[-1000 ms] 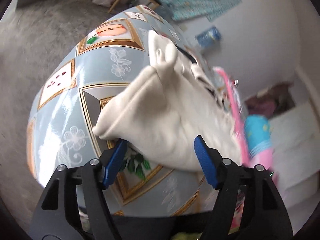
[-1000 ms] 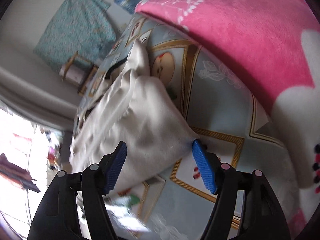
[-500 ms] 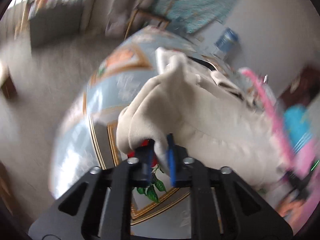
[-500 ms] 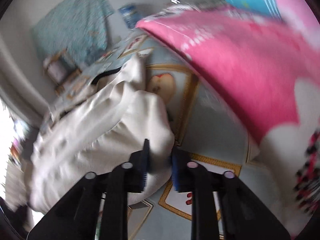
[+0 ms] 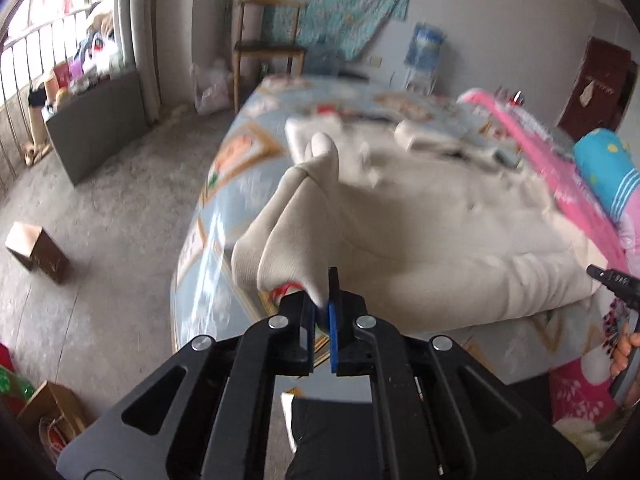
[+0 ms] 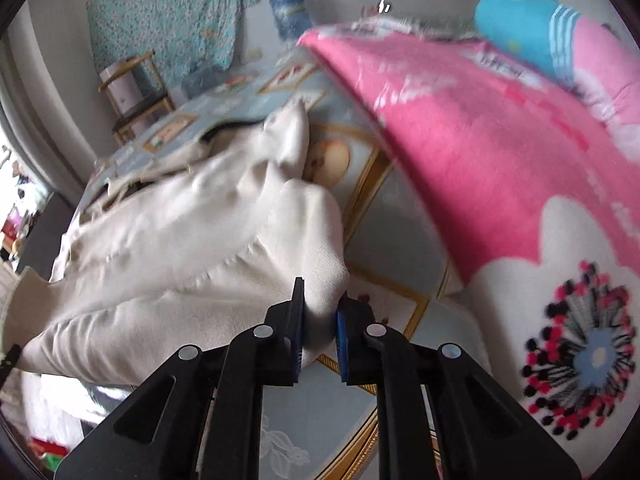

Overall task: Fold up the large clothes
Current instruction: 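Fold the lifted hem over toward the collar with both grippers, then open both grippers and release the folded jacket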

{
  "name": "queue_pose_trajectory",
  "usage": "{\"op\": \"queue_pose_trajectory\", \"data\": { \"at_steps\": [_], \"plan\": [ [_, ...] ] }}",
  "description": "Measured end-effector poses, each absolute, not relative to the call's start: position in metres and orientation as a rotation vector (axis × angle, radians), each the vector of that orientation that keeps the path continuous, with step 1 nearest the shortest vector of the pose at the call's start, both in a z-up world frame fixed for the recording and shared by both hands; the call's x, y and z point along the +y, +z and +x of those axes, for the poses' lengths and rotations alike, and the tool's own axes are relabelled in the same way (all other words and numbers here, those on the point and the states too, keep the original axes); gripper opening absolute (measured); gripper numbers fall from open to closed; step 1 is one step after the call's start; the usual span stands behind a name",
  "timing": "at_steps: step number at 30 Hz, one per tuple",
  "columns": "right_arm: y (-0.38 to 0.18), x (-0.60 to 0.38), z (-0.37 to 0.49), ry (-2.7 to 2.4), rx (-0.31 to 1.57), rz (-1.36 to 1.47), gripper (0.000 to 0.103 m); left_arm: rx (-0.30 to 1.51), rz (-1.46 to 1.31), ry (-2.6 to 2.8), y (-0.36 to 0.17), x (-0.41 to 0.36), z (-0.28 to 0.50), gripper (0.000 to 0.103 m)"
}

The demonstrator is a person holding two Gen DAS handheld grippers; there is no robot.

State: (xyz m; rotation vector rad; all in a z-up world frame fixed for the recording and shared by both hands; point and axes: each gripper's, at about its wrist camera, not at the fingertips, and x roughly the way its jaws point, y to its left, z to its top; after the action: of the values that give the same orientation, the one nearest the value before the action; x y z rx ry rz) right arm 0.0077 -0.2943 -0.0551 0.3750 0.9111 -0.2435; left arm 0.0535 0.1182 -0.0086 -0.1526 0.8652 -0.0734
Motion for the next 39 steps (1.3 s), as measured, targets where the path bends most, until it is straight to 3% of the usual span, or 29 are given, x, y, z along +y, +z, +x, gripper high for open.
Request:
{"op": "queue_pose_trajectory", "data": {
  "at_steps": [5, 6, 13, 18, 20, 27, 31, 39],
  "plan": [
    [-0.029, -0.323, -0.005, -0.233, 0.862, 0.398, 0.052, 0.866, -0.255, -0.115, -0.01, 0.15, 0.059, 0.026],
    [-0.019, -0.328, -0.011, -0.251, 0.831, 0.389, 0.054, 0.844, -0.246, -0.129, -0.004, 0.154, 0.058, 0.026],
    [0.016, -0.311, 0.005, -0.177, 0.754, 0.335, 0.055, 0.779, -0.168, -0.158, 0.019, 0.141, 0.063, 0.027],
    [0.015, -0.261, 0.034, -0.08, 0.775, 0.188, 0.055, 0.821, -0.2, -0.156, 0.023, 0.152, 0.059, 0.028],
    [0.012, -0.242, 0.045, -0.048, 0.786, 0.117, 0.055, 0.85, -0.204, -0.116, 0.018, 0.163, 0.052, 0.033],
    [0.006, -0.215, 0.061, 0.043, 0.809, 0.113, 0.055, 0.832, -0.213, 0.02, 0.016, 0.198, 0.034, 0.035],
    [0.0, -0.174, 0.079, 0.184, 0.832, 0.085, 0.055, 0.797, -0.197, -0.079, 0.018, 0.173, 0.063, 0.042],
    [-0.032, -0.108, 0.116, 0.299, 0.95, -0.041, 0.055, 0.817, 0.023, -0.131, -0.006, 0.103, 0.131, 0.042]
  ]
}}
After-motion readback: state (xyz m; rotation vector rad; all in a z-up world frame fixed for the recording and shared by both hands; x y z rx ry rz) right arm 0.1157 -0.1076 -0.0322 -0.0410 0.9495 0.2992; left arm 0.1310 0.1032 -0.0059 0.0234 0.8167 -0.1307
